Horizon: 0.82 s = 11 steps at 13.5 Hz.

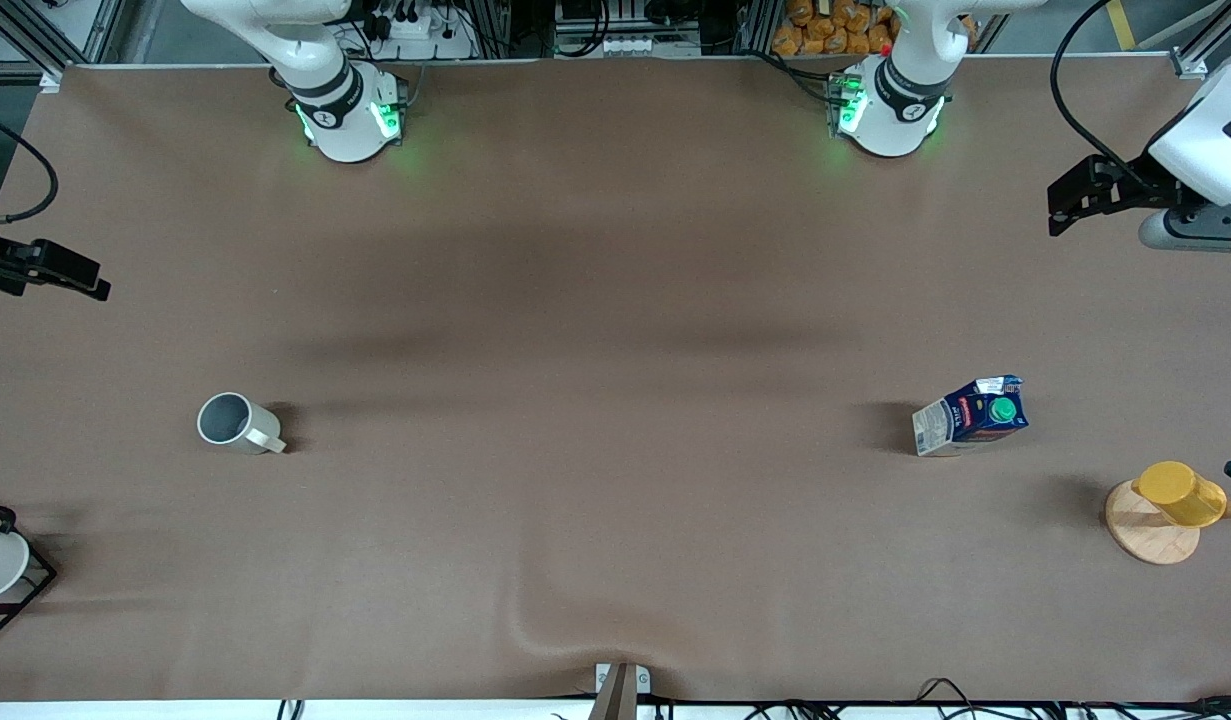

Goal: Place milk next to cup

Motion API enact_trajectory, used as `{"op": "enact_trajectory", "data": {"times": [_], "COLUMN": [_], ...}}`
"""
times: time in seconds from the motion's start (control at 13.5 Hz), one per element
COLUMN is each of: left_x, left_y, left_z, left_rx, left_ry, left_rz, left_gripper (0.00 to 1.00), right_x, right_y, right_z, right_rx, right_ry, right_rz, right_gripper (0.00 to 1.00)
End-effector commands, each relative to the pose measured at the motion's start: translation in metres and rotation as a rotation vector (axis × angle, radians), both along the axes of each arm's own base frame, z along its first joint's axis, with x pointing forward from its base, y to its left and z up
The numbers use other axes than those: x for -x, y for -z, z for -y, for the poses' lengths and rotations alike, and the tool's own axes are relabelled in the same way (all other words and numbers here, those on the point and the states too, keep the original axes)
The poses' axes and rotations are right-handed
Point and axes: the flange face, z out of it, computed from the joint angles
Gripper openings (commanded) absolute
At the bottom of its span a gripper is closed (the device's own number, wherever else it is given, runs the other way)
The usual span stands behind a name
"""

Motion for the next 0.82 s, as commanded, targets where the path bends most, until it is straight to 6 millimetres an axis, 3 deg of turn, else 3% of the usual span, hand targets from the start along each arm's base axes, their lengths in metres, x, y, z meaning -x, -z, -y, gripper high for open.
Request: {"op": "enact_trajectory", "data": {"times": [0.0,0.74], "left_x": [-0.002,0.000], "left_y": [-0.006,-0.010], "left_z": [-0.006,-0.009], "left_rx": [0.020,0.070], "left_ry": [0.004,-0.016], "left_rz": [0.022,0.024], "left_gripper": [1.00,1.00], "right_x": [0.001,0.001], "right_y": [-0.006,-0.004], "right_z": [-0.001,0.011], "right_rx": [0.020,0.002], "right_ry": [-0.011,0.016], "right_rz": [-0.001,-0.002], "right_gripper": [1.00,1.00]}}
